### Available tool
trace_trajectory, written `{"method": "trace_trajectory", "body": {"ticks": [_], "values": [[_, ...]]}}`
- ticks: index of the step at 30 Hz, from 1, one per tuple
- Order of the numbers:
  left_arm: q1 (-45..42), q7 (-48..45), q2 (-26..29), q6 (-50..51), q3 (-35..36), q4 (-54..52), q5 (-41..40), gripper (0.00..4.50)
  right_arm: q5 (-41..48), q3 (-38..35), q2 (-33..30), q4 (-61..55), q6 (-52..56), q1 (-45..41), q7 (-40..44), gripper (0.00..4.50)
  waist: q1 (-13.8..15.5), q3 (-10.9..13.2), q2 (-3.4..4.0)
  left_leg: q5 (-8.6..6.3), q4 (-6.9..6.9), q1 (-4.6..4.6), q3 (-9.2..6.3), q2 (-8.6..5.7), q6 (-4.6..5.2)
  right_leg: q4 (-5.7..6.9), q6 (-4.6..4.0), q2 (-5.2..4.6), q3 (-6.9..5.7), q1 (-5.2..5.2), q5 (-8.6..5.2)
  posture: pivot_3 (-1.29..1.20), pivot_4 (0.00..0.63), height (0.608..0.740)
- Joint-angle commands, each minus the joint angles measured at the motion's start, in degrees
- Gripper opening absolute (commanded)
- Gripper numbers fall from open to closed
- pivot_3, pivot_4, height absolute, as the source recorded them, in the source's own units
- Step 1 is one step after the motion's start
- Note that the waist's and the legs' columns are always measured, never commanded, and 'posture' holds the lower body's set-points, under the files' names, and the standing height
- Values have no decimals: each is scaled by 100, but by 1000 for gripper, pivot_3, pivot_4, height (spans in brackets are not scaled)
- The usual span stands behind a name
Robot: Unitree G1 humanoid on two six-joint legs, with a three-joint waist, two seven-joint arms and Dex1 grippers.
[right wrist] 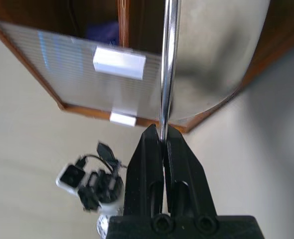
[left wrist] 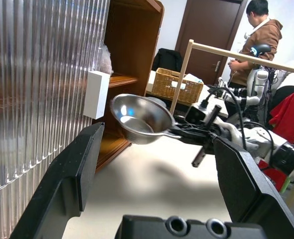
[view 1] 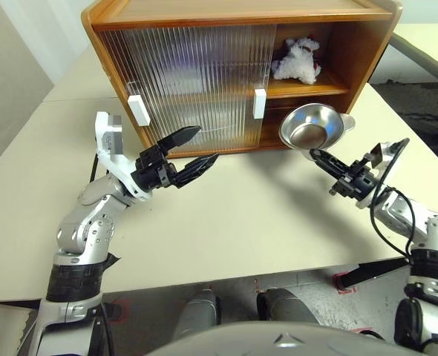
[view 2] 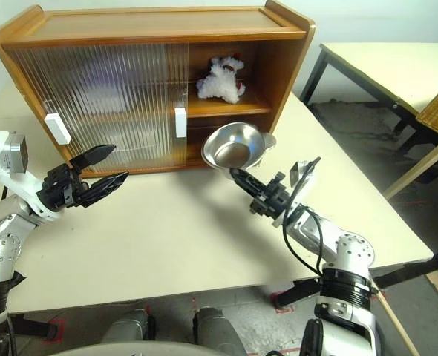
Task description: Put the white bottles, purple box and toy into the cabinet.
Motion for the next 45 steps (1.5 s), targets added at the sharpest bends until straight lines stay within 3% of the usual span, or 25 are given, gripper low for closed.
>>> {"method": "trace_trajectory", "body": {"ticks": [1,12,22,29,32,42,45], "values": [[-31,-6,29,0,4,-37,58,4500,-104,-34,234,296,-185,-363,-172,43,-2,0,1,1,0,0,0,0,2,1,2,0,0,-1,3,-60,60,740],[119,118,83,58,97,-237,11,4500,-1108,-140,804,1656,-1021,-1377,163,43,4,2,7,5,1,-2,-2,2,8,2,-29,0,-1,-9,12,-28,71,740],[324,299,204,172,264,-546,-79,4500,-2459,-389,868,3943,-2289,-2680,1178,43,70,6,13,4,-14,-5,-2,4,7,14,-74,0,-5,-25,20,22,78,740],[524,479,271,211,434,-807,-130,4500,-3156,-609,914,4907,-3012,-3192,1514,43,131,7,13,5,-39,-4,-1,4,6,15,-88,0,-10,-36,29,77,77,740],[660,558,265,227,494,-948,-155,4500,-3476,-656,918,5178,-3373,-3313,1483,789,175,6,13,6,-49,-2,-2,5,5,16,-88,0,-11,-38,29,90,77,740],[540,557,192,157,363,-808,-136,4500,-3946,-987,646,5273,-3192,-3332,1616,4447,295,7,12,9,-57,0,-2,7,-3,19,-106,0,-15,-39,32,42,74,740],[316,428,107,102,214,-566,-82,4500,-3856,-996,423,4784,-2391,-3072,1843,4447,312,6,10,12,-54,0,1,7,-5,23,-112,0,-15,-38,36,10,71,740]]}}
